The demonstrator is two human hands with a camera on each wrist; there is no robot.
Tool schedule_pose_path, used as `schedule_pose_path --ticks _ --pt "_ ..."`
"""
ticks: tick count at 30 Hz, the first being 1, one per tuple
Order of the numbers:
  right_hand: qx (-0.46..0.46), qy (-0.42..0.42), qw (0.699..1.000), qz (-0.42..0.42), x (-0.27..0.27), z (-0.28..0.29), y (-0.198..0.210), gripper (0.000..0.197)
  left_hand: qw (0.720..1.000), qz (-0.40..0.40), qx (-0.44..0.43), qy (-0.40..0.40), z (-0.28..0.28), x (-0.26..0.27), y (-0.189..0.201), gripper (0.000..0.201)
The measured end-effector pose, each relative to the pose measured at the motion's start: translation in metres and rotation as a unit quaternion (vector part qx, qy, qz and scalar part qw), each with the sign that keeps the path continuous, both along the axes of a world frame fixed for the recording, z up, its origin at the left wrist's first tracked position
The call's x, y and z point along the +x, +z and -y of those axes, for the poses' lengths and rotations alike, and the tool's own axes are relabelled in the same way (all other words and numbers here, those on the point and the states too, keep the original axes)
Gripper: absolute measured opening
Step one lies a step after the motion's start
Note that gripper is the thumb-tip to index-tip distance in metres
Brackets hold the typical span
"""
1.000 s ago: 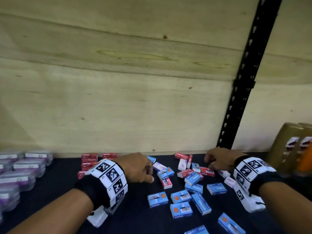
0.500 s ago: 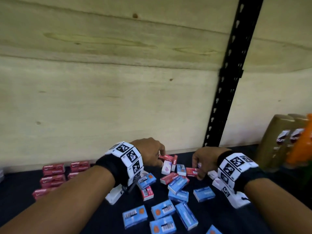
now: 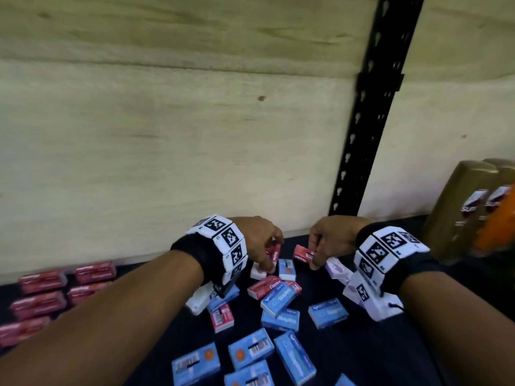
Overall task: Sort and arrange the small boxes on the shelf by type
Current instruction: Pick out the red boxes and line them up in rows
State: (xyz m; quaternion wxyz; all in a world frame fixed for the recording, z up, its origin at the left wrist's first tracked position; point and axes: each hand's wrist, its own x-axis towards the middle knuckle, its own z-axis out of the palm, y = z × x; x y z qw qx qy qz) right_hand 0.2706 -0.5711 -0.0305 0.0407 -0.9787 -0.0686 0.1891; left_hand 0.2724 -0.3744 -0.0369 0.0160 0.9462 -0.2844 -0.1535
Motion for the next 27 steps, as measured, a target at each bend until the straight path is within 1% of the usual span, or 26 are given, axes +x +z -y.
schedule_pose_path --ticks 3,8,11,15,18,20,22,25,27 --pt "0.011 -0.010 1.000 0.001 0.005 0.002 -0.004 0.037 1.000 -0.001 -0.012 0.004 0.000 0.001 0.000 0.073" --pt "0.012 -0.016 1.000 -0.003 0.005 0.003 -0.004 0.034 0.997 -0.004 -0.066 0.032 -0.008 -0.006 0.006 0.060" --pt "0.014 -0.016 1.000 0.001 0.001 0.002 -0.005 0.031 0.995 -0.007 -0.093 0.046 -0.018 -0.014 0.011 0.058" --pt "0.036 -0.018 0.999 0.007 -0.007 0.002 -0.003 0.023 0.993 0.008 -0.107 0.056 -0.037 -0.031 0.020 0.055" --pt "0.096 -0.018 0.995 0.027 -0.012 0.003 -0.001 0.022 0.992 0.013 -0.113 0.062 -0.056 -0.045 0.027 0.056" --pt "0.138 -0.004 0.989 0.058 -0.014 0.003 0.000 0.024 0.991 0.028 -0.111 0.064 -0.070 -0.056 0.033 0.058" --pt "0.161 0.012 0.984 0.076 -0.016 -0.003 0.003 0.021 0.991 0.049 -0.105 0.070 -0.085 -0.068 0.039 0.059" --pt "0.197 0.026 0.978 0.057 -0.025 -0.020 0.009 0.013 0.991 0.065 -0.085 0.075 -0.106 -0.087 0.046 0.055" --pt "0.226 0.035 0.973 0.036 -0.035 -0.036 0.015 0.018 0.991 0.062 -0.082 0.080 -0.121 -0.099 0.050 0.052"
